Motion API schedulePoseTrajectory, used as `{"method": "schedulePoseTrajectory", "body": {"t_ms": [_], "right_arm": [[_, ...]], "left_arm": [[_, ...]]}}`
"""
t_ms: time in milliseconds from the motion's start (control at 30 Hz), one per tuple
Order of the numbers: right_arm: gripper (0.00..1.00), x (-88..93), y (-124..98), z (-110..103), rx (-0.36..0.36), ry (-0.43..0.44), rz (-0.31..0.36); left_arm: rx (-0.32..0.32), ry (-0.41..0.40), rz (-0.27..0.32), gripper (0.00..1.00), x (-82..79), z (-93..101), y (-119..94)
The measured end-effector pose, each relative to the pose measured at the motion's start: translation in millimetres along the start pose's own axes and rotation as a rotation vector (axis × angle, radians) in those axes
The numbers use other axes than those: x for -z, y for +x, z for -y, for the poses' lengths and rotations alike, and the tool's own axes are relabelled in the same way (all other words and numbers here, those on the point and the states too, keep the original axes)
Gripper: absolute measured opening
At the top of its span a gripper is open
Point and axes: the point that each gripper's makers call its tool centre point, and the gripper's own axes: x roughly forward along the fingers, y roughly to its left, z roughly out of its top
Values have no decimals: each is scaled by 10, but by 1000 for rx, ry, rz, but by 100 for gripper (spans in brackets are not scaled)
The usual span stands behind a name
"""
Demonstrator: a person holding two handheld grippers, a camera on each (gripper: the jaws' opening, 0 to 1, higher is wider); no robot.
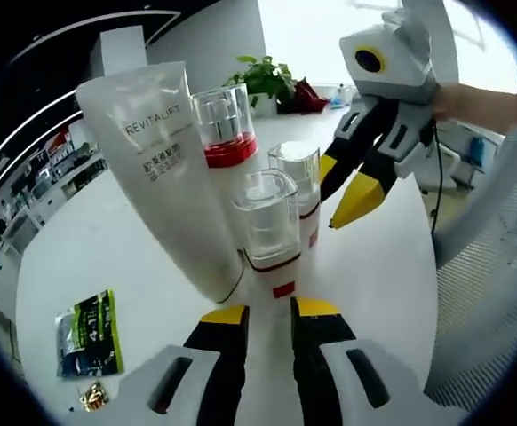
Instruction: Arrange the skincare products in the storage area until every visible bottle or jar stands upright without overlapping.
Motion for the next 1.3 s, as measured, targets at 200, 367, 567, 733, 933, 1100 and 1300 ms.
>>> {"method": "schedulePoseTrajectory", "body": {"t_ms": [200,367,567,733,933,1100,1300], "right_arm": [[14,-23,54,-23,-15,-12,3],[13,-32,101,-27,-20,-41,-9],[11,-59,143,-59,-32,-51,-9],[11,-56,167,-47,-33,-61,-17],[10,-79,202,-9,-30,-69,-23],[11,-74,206,-8,-33,-65,-26],[10,-45,216,-32,-32,-62,-28]], "left_arm": [[0,-7,10,17,-37,23,19],[-7,-17,12,16,-57,33,31],[-5,-22,14,13,-77,42,31],[-2,-17,3,12,-68,54,18],[-7,-25,-5,10,-67,52,17],[-8,-47,-19,10,-40,63,40],[-15,-69,-30,12,-15,76,53]]}}
